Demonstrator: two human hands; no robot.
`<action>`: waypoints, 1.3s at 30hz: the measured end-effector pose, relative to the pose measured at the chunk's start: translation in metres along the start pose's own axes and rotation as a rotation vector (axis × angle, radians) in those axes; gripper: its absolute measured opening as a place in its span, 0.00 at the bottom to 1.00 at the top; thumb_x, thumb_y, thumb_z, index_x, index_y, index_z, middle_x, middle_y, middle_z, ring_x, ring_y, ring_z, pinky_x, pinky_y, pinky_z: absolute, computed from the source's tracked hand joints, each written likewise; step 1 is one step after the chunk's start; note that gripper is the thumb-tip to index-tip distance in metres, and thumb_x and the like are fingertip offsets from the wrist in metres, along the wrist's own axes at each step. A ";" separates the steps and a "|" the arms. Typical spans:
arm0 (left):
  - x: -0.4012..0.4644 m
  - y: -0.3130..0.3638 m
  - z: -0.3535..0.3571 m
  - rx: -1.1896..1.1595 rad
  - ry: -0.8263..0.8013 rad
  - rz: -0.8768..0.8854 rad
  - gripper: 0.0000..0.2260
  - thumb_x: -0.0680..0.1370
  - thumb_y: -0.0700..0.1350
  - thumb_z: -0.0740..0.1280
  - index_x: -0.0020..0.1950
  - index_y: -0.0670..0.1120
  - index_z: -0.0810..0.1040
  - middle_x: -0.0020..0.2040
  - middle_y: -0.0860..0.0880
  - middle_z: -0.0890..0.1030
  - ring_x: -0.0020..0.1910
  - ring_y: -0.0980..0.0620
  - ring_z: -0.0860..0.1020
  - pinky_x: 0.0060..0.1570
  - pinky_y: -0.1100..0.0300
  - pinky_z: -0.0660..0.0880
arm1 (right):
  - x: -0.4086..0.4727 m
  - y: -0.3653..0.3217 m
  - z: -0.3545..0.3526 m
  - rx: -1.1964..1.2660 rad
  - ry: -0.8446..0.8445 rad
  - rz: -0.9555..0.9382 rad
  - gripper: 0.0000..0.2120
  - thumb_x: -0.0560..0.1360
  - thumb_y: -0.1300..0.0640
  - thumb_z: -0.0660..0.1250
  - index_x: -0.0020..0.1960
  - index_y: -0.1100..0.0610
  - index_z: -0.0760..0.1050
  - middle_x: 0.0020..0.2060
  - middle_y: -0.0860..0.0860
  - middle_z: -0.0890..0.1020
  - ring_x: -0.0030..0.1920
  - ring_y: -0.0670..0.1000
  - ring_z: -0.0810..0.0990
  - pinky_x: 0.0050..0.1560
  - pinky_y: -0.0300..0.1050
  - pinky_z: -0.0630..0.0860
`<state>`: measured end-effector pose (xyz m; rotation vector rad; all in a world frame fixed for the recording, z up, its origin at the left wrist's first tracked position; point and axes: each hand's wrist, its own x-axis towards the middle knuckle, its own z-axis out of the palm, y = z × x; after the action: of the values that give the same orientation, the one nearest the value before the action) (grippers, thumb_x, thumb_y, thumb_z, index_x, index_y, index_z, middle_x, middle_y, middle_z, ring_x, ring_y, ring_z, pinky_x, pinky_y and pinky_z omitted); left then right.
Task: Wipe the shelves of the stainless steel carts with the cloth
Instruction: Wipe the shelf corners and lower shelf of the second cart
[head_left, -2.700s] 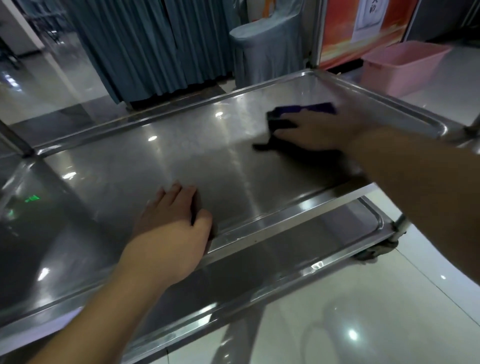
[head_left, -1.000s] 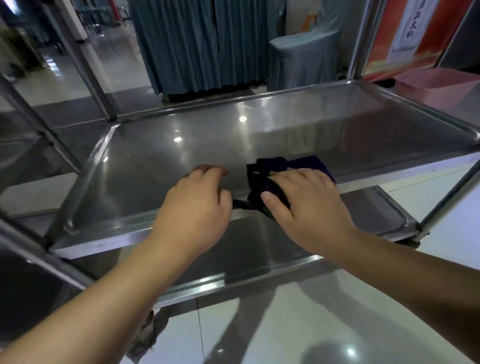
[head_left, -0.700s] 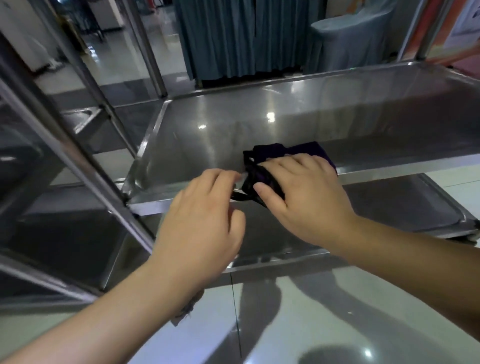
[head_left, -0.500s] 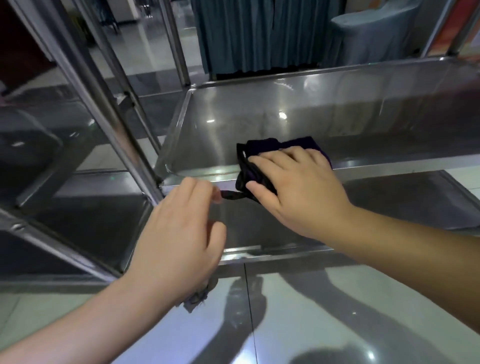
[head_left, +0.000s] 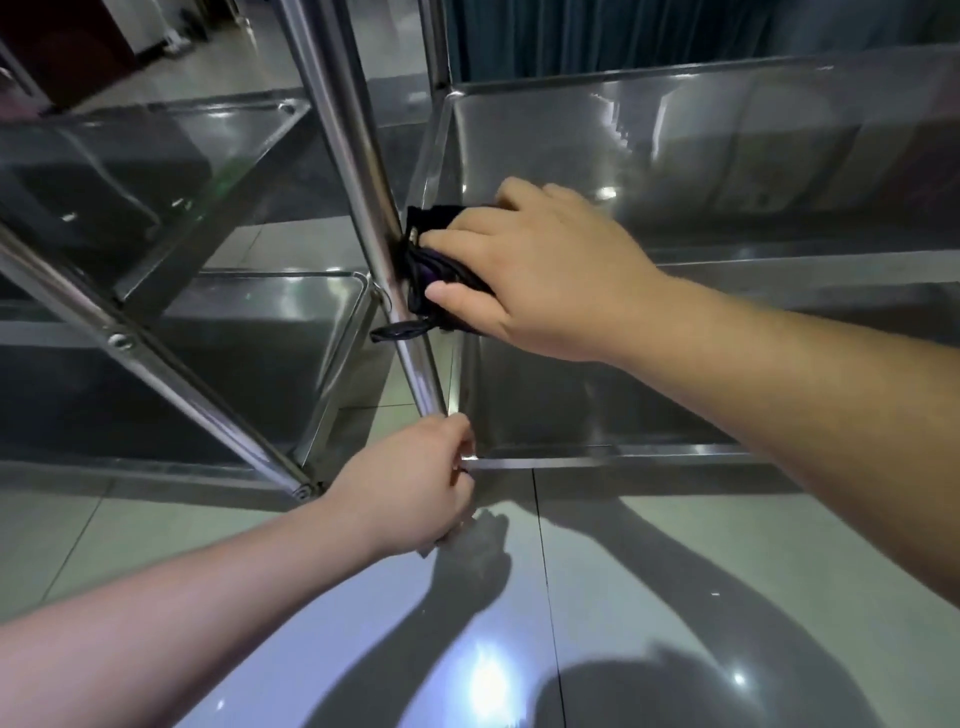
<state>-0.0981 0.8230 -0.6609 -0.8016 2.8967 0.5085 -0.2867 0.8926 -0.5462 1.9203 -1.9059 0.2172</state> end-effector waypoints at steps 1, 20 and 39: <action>0.001 -0.005 0.005 -0.020 -0.004 -0.017 0.06 0.76 0.49 0.60 0.52 0.55 0.72 0.51 0.55 0.77 0.48 0.50 0.78 0.48 0.50 0.79 | 0.001 0.000 -0.002 -0.005 0.006 -0.011 0.26 0.83 0.36 0.47 0.71 0.47 0.72 0.61 0.46 0.81 0.54 0.56 0.74 0.52 0.54 0.72; 0.029 -0.089 0.036 -0.291 0.084 -0.240 0.13 0.75 0.56 0.66 0.59 0.60 0.71 0.52 0.60 0.78 0.36 0.61 0.82 0.26 0.68 0.75 | -0.105 -0.019 0.141 0.412 -0.246 0.348 0.24 0.81 0.36 0.47 0.48 0.50 0.75 0.43 0.51 0.82 0.45 0.60 0.80 0.41 0.55 0.76; 0.052 -0.080 0.036 -0.807 0.410 0.117 0.11 0.81 0.44 0.71 0.63 0.51 0.81 0.57 0.57 0.86 0.58 0.56 0.84 0.61 0.62 0.77 | -0.075 -0.049 0.255 0.459 -0.557 0.295 0.26 0.84 0.39 0.46 0.81 0.39 0.56 0.80 0.38 0.59 0.81 0.48 0.53 0.79 0.51 0.49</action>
<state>-0.1016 0.7456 -0.7268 -0.8848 3.0757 1.7821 -0.2891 0.8576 -0.8137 2.1314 -2.7081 0.2402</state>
